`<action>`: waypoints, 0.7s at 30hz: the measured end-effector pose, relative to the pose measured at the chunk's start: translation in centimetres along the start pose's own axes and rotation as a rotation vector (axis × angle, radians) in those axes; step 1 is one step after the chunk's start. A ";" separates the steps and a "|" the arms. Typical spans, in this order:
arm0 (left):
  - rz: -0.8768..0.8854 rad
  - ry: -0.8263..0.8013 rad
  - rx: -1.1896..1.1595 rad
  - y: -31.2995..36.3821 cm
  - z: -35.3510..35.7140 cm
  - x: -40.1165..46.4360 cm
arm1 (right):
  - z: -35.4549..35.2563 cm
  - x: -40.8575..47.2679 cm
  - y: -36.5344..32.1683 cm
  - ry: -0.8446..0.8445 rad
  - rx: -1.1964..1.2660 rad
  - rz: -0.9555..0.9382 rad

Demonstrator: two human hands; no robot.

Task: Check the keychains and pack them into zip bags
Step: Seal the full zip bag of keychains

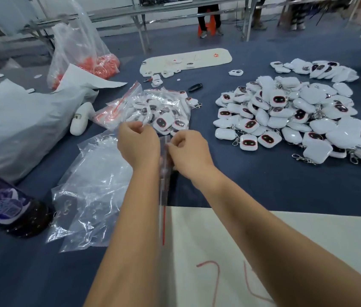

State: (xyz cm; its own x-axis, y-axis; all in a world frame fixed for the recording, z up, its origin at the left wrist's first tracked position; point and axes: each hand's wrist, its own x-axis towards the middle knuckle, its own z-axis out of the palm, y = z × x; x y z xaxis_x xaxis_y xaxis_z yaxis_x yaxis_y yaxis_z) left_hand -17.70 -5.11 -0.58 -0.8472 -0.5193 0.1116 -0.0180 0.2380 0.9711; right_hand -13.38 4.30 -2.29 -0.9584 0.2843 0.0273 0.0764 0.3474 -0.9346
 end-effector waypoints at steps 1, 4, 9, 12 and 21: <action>0.063 -0.012 0.017 0.4 0.1 -0.4 | -0.8 -0.4 0.4 0.046 0.071 -0.001; 0.241 -0.056 0.039 1.9 0.4 -2.1 | -4.0 -1.3 1.8 0.166 0.343 0.052; 0.302 -0.235 -0.052 3.4 2.6 -7.1 | -11.0 -3.6 4.1 0.174 0.572 0.080; 0.286 -0.636 -0.130 2.8 4.4 -11.8 | -14.2 -5.3 5.8 0.273 0.430 0.073; 0.228 -1.120 -0.088 -0.9 5.4 -14.1 | -16.9 -6.5 8.1 0.359 0.226 0.056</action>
State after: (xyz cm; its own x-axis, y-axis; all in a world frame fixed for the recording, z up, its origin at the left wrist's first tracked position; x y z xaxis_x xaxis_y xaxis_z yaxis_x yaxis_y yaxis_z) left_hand -8.58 6.43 -4.20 -0.8239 0.5610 0.0797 0.1967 0.1512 0.9687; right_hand -1.83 20.41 -4.06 -0.7950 0.6038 0.0583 0.0251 0.1289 -0.9913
